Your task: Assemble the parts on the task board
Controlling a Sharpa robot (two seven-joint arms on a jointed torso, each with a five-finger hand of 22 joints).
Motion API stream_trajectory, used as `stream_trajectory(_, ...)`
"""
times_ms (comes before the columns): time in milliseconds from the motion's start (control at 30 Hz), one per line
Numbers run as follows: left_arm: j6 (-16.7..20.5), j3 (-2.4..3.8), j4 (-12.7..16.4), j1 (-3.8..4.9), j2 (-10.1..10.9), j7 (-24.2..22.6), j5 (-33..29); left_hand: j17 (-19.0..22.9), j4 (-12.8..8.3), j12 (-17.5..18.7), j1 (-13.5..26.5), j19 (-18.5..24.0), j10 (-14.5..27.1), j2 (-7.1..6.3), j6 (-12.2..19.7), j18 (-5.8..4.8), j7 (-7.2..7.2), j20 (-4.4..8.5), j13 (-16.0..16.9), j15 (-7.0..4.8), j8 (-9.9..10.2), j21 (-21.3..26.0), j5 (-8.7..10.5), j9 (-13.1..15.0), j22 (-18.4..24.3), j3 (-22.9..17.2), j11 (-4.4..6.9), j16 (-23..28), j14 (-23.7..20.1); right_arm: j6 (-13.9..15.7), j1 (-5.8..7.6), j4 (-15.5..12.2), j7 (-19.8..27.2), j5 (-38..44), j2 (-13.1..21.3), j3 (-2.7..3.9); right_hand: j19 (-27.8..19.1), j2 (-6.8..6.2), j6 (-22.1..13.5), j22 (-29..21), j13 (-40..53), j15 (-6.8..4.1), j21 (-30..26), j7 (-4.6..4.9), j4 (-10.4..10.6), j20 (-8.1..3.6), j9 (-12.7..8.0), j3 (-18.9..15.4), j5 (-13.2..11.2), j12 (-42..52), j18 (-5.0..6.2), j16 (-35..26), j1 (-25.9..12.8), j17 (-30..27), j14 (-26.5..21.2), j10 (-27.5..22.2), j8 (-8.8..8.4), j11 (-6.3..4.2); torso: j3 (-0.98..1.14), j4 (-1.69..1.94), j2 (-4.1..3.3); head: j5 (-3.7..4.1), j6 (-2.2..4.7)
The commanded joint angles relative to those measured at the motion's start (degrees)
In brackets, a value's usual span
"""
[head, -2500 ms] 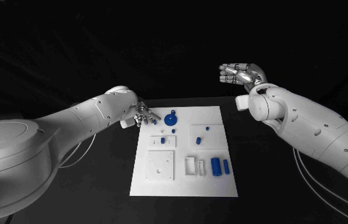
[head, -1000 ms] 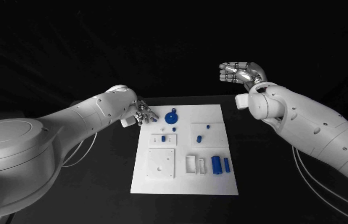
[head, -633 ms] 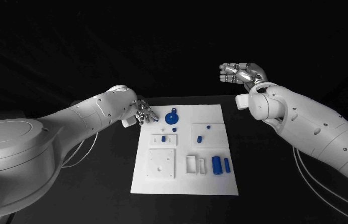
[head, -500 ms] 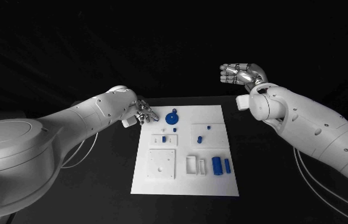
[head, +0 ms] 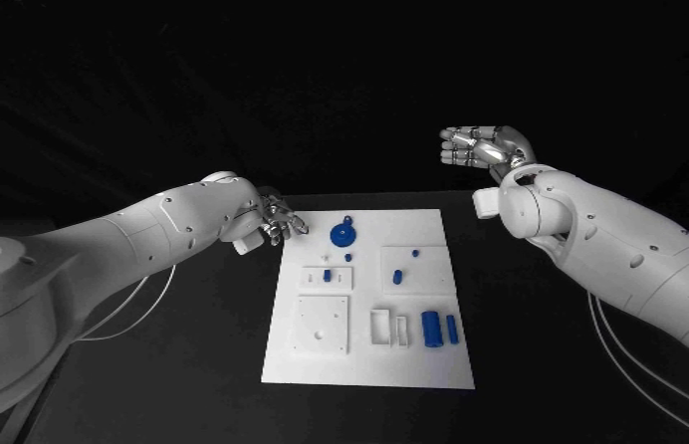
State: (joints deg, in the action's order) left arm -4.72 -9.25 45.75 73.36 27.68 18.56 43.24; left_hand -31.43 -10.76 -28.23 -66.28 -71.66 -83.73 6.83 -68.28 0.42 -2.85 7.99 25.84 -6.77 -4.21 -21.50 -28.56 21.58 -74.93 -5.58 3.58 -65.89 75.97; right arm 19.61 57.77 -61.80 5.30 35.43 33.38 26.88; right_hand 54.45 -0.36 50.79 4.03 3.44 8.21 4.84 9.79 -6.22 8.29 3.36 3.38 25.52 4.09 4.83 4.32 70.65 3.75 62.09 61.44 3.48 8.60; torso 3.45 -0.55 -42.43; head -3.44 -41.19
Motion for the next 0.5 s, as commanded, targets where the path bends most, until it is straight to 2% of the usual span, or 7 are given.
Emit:
stream_trajectory(33, 4.0, -0.01, 4.7, 0.27, 2.3, 2.4, -2.2, -0.2, -1.8, -0.2, 1.1, -0.2, -2.4, 0.02, -4.8, -0.23, 3.35, -0.01, -0.2, -0.17, 0.2, -0.4, -0.44, 18.5, -1.1, -2.2, 0.02, -0.3, 0.7, -1.1, 0.01, 0.1, -0.1, 0.3, 0.3, 0.01, -0.4, 0.05, 0.0, -0.1, -0.1, 0.04, -0.2, 0.03, 0.5, -0.16, -0.1, 0.0, 0.1, -0.2, -0.76, -0.1, -0.3, -0.1, -0.3, -0.3, -0.19, -0.06, 0.01, 0.45, 0.48, 0.10, -0.34)
stream_trajectory(333, 5.8, -0.37, 14.6, 0.45, 7.4, 4.2, -2.4, -1.1, -2.4, -1.8, 2.6, -0.8, -2.9, 0.10, -6.8, 0.11, 3.83, -0.31, -0.5, -0.04, 0.3, -0.7, -1.33, 18.0, -1.1, -2.5, 0.26, -0.6, 1.8, -1.4, -0.06, 0.6, -0.2, 0.3, 0.5, -0.02, -0.4, 0.05, 0.0, -0.1, -0.1, 0.04, -0.2, 0.03, 0.5, -0.16, -0.1, 0.0, 0.1, -0.2, -0.76, -0.1, -0.3, -0.1, -0.3, -0.3, -0.19, -0.06, -0.15, 0.90, 1.00, 0.00, -0.90)
stream_trajectory(500, 6.7, -1.32, 18.5, 0.46, 9.1, 5.1, -2.5, -2.9, -3.2, -3.9, 3.9, -1.1, -3.0, 0.52, -8.2, 0.29, 4.20, -0.39, -0.7, -0.09, 0.3, -1.2, -1.77, 17.8, -1.2, -2.6, 0.56, -1.0, 2.7, -1.5, -0.26, 0.9, -0.3, 0.3, 0.5, -0.06, -0.5, 0.02, -0.1, -0.1, -0.1, 0.05, -0.2, 0.03, 0.5, -0.15, -0.1, 0.0, 0.2, -0.2, -0.77, -0.1, -0.2, -0.1, -0.3, -0.3, -0.20, -0.06, -0.23, 0.88, 1.14, 0.03, -1.09)
